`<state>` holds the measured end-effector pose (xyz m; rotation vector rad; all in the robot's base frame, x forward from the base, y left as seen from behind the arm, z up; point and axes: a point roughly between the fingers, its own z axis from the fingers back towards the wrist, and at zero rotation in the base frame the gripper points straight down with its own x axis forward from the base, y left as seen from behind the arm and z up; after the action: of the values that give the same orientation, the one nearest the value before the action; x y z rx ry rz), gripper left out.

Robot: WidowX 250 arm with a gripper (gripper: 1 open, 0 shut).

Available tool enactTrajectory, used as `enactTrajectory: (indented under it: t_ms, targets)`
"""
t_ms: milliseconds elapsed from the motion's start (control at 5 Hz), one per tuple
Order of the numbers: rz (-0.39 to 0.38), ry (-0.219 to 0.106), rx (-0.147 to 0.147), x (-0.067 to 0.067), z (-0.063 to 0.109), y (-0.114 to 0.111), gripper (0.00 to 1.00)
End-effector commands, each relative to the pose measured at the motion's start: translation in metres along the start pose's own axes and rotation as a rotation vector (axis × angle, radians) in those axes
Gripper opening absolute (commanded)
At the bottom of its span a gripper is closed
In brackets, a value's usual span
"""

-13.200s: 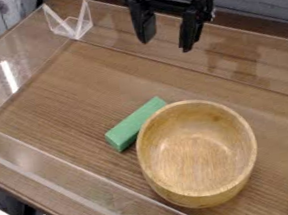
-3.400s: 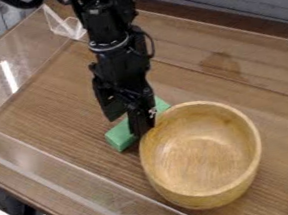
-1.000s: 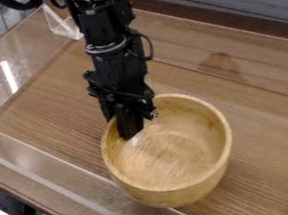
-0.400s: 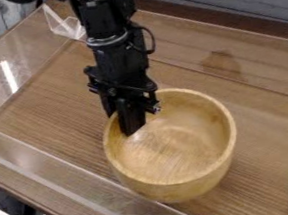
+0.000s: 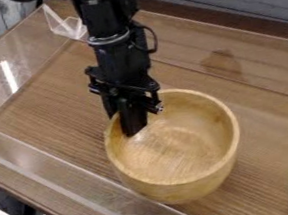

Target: Put the green block in the brown bowl

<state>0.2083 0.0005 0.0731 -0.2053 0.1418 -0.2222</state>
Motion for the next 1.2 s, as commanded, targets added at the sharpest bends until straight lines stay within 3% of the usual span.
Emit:
enactTrajectory:
  t_ms: [0,1000]
  targets:
    - [-0.016,-0.089,0.026,0.0104,0.0239,-0.0034,0.00]
    - [0.003,-0.084,0.011,0.0058,0.0299,-0.0082,0.00]
